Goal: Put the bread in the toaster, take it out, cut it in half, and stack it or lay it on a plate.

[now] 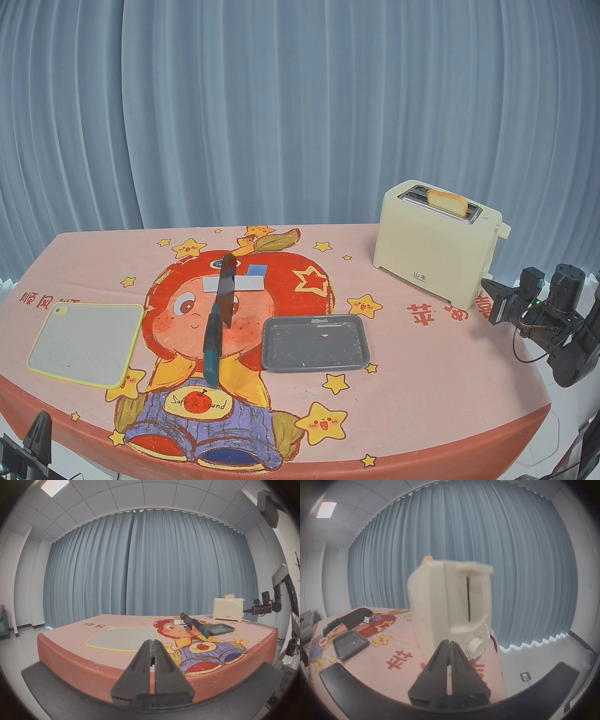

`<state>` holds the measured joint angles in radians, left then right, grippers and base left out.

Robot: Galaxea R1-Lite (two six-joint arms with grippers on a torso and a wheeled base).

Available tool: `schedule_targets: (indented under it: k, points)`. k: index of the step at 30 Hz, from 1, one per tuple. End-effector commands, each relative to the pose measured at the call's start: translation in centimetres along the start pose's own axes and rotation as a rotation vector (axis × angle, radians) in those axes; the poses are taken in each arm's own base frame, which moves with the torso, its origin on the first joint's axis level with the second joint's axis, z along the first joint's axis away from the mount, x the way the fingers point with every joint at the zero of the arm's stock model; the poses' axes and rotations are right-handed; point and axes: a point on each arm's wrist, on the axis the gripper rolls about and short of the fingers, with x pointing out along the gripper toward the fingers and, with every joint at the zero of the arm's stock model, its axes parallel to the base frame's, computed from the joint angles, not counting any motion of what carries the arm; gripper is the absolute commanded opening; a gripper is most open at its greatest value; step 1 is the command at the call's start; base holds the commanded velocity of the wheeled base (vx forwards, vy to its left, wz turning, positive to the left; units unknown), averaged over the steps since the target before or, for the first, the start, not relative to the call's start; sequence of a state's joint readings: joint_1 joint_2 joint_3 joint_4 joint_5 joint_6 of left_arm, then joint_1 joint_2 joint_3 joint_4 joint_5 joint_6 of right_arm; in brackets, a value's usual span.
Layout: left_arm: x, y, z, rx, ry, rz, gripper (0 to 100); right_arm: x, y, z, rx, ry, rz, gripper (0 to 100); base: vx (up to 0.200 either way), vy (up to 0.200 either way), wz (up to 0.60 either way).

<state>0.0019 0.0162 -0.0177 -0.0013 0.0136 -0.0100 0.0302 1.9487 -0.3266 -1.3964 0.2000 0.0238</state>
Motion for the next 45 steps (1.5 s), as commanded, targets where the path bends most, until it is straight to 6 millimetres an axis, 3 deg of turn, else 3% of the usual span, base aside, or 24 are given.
schedule_targets:
  k: [1,6,16,39,40,45]
  points:
    - [0.0,0.0,-0.5,-0.001,0.001,0.0,0,-2.6,1.6,2.4,-0.032,-0.088,0.032,0,0.0,0.0,0.0]
    - [0.0,0.0,-0.5,-0.001,0.001,0.001,0,-4.5,3.0,4.5,-0.075,-0.186,0.044,0,0.0,0.0,0.0]
    - [0.0,0.0,-0.5,-0.001,0.001,0.001,0,-6.3,3.4,5.9,-0.076,-0.192,0.047,0,0.0,0.0,0.0]
    - [0.0,0.0,-0.5,-0.001,0.001,0.0,0,-7.1,3.4,6.7,-0.081,-0.234,0.045,0,0.0,0.0,0.0]
    - [0.0,0.0,-0.5,-0.001,0.001,0.001,0,-7.1,3.4,6.7,-0.081,-0.234,0.045,100,0.0,0.0,0.0]
    - [0.0,0.0,-0.5,-0.001,0.001,0.0,0,-7.3,3.6,6.8,-0.047,-0.237,0.061,100,0.0,0.0,0.0]
